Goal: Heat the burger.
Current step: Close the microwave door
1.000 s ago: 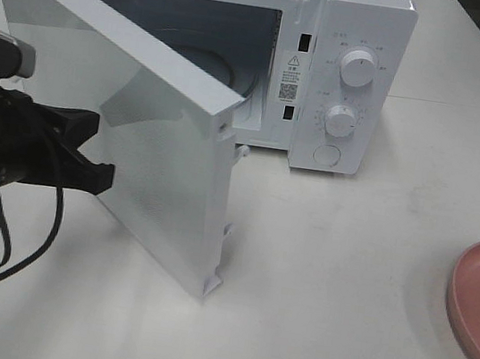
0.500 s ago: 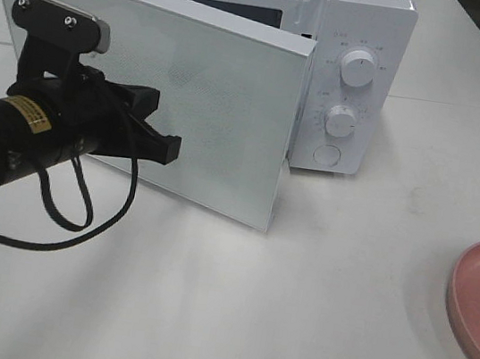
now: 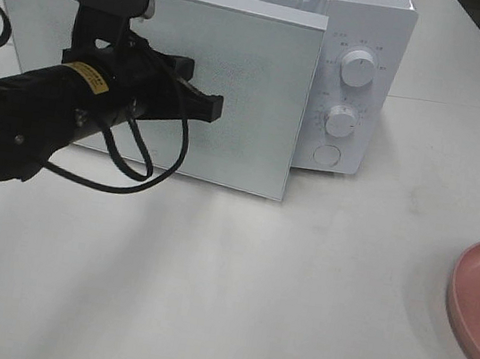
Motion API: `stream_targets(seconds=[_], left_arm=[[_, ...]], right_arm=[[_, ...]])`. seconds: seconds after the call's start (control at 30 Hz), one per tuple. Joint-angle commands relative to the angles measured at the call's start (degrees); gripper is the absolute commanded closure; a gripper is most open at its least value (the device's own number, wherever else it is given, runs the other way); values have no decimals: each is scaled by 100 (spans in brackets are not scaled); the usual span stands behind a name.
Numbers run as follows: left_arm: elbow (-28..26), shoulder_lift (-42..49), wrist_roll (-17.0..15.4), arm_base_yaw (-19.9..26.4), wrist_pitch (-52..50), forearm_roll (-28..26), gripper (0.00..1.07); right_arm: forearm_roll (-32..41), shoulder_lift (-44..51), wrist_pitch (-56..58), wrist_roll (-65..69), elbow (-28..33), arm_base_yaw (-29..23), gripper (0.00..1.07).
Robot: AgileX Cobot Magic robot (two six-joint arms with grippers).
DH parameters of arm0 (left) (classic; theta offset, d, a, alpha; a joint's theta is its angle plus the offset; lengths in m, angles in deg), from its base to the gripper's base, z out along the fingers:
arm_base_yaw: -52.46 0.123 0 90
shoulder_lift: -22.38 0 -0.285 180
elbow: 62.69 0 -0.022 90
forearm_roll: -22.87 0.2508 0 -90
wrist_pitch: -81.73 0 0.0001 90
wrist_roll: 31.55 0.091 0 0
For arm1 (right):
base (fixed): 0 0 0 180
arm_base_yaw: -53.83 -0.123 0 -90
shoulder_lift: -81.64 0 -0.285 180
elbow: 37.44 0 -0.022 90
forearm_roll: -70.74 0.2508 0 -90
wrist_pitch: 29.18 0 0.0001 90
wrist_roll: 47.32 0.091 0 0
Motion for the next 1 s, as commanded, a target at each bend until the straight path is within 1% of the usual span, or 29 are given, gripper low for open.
stream_targets(seconds=[0.03, 0.1, 0.13, 0.17, 0.23, 0.27, 0.3, 0.37, 0.4, 0.43, 0.47, 0.5, 0.57, 0.6, 0.63, 0.67, 0.7, 0.73, 0.77, 0.83, 0.87, 0.9, 0.97, 1.0], left_arm=[[-264, -74, -29, -40, 138, -97, 107], [-544, -218, -6, -46, 258, -166, 107], [-544, -218, -6, -46, 258, -166, 107], [-728, -338, 46, -103, 275, -258, 107], [-802, -390, 46, -120, 304, -258, 107], [-1003, -510, 69, -178, 395, -298, 107], [-1003, -510, 69, -178, 395, -298, 107], [-1232, -682, 189, -246, 487, -458, 107], [-1232, -682, 189, -246, 487, -458, 107], [-1358, -796, 264, -281, 521, -653, 107], [-1358, -796, 264, -281, 521, -653, 107], [-1495, -905, 344, -281, 527, -877, 107], [-1547, -934, 338, -281, 527, -963, 107], [-1679, -1003, 344, -281, 533, -1094, 107], [-1679, -1003, 344, -281, 533, -1094, 107], [-1742, -1031, 395, -281, 579, -1106, 107], [-1908, -1089, 527, -281, 705, -1106, 107], [-1908, -1089, 527, -281, 705, -1106, 107], [-2103, -1163, 642, -281, 877, -1129, 107], [-2172, -1203, 670, -281, 877, -1169, 107], [-2315, -1278, 751, -281, 871, -1306, 107], [-2315, -1278, 751, -281, 871, -1306, 107], [-2475, -1381, 922, -281, 877, -1547, 107], [-2475, -1381, 922, -281, 877, -1547, 107]], right_arm=[[-11, 149, -40, -63, 23, 29, 32], [-11, 149, -40, -63, 23, 29, 32], [-11, 149, -40, -63, 23, 29, 32], [-11, 149, -40, -63, 23, 29, 32], [-11, 149, -40, -63, 23, 29, 32], [-11, 149, -40, -63, 23, 29, 32], [-11, 149, -40, -63, 23, 29, 32], [-11, 149, -40, -63, 23, 29, 32], [-11, 149, -40, -63, 23, 29, 32], [-11, 149, -40, -63, 23, 29, 32], [-11, 149, -40, -63, 23, 29, 32], [-11, 149, -40, -63, 23, 29, 32], [-11, 149, -40, -63, 23, 29, 32], [-11, 149, -40, -63, 23, 29, 32], [-11, 149, -40, -63, 23, 29, 32], [-11, 149, -40, -63, 23, 29, 32], [-11, 149, -40, -63, 23, 29, 32], [-11, 149, -40, -63, 23, 29, 32], [-11, 149, -40, -63, 23, 29, 32], [-11, 149, -40, -63, 23, 29, 32], [-11, 149, -40, -63, 23, 29, 32], [-11, 149, -40, -63, 23, 29, 32], [-11, 149, -40, -63, 23, 29, 32], [-11, 149, -40, -63, 23, 29, 32]])
